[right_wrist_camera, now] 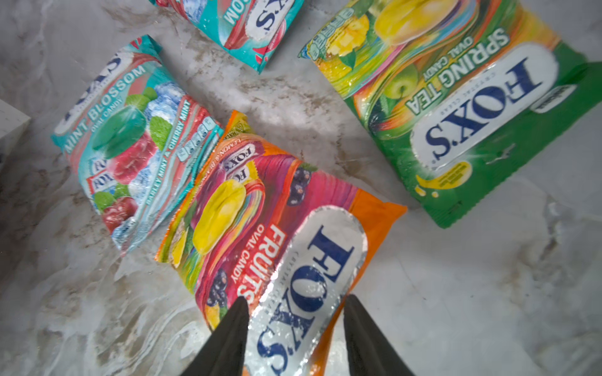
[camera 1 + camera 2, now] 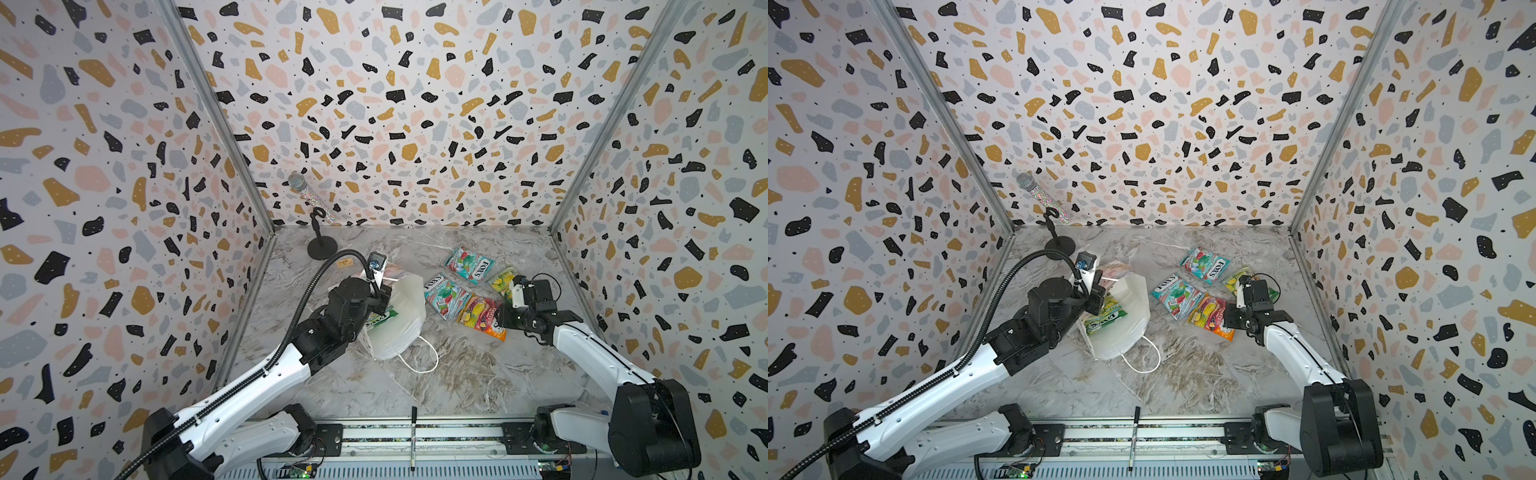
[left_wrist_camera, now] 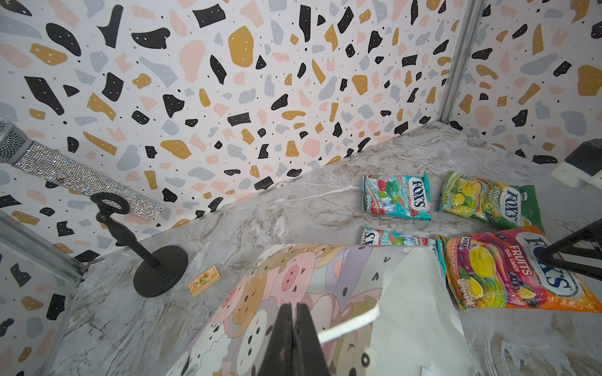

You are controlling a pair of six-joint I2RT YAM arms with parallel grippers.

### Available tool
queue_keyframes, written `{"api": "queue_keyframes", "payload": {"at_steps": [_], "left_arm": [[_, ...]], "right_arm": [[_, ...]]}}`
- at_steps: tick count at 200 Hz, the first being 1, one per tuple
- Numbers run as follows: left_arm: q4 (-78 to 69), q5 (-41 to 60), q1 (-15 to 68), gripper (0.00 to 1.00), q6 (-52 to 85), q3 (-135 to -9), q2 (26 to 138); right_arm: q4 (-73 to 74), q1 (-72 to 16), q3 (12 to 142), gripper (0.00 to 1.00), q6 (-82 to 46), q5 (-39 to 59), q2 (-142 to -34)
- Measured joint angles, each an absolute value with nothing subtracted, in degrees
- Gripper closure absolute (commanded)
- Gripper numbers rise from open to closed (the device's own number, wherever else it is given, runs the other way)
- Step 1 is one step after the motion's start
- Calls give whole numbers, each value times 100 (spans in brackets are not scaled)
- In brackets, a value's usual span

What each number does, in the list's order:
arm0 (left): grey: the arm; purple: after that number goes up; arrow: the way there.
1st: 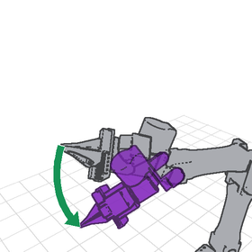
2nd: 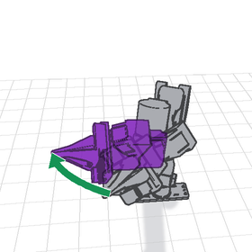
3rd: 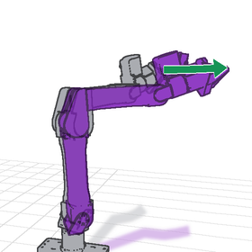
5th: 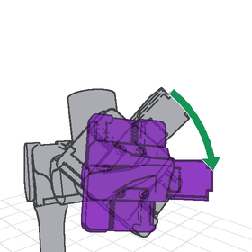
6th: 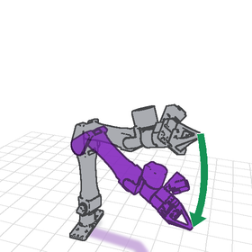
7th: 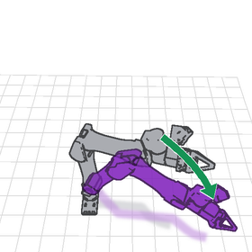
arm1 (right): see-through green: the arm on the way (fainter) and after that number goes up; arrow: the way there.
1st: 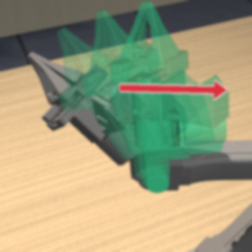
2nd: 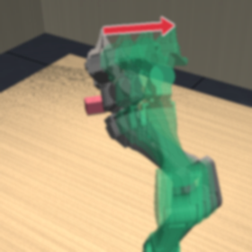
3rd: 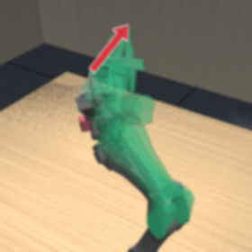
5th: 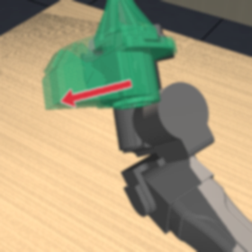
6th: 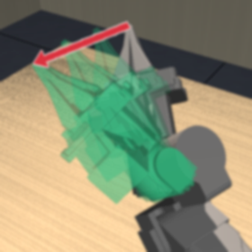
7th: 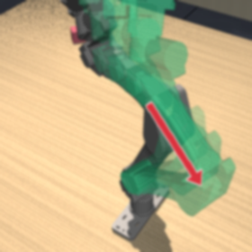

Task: Take the snacks out of the paper bag
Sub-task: 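Move the right gripper back into the bag opening toward the green packet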

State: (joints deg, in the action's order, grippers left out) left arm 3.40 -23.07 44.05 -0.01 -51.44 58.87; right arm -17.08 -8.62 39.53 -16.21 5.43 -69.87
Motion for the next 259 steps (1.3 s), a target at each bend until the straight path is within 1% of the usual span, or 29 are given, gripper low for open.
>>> {"api": "queue_keyframes", "payload": {"at_steps": [21,50,64,99,131,179,218,259], "left_arm": [[340,-2305,4405,100,-3,-5144,5885],[342,-2305,4405,100,-3,-5144,5883],[342,-2305,4405,100,-3,-5144,5883],[340,-2305,4405,100,-3,-5144,5881],[340,-2305,4405,100,-3,-5144,5878],[342,-2305,4405,100,-3,-5144,5878],[340,-2303,4405,100,-3,-5144,5878],[340,-2303,4405,100,-3,-5144,5878]], "right_arm": [[-1752,-862,3957,37,-1697,252,-6897],[-1737,-862,3957,36,-1774,69,-6536],[-1632,-858,3951,36,-1802,263,-6287],[-1188,-980,3942,37,-2012,1326,-5916],[-851,-1584,3942,38,-2244,2099,-5784],[-239,-2565,4012,43,-2731,3033,-5732],[3,-3345,4309,44,-2799,3328,-6016],[130,-4099,4611,45,-2779,3295,-6608]]}}
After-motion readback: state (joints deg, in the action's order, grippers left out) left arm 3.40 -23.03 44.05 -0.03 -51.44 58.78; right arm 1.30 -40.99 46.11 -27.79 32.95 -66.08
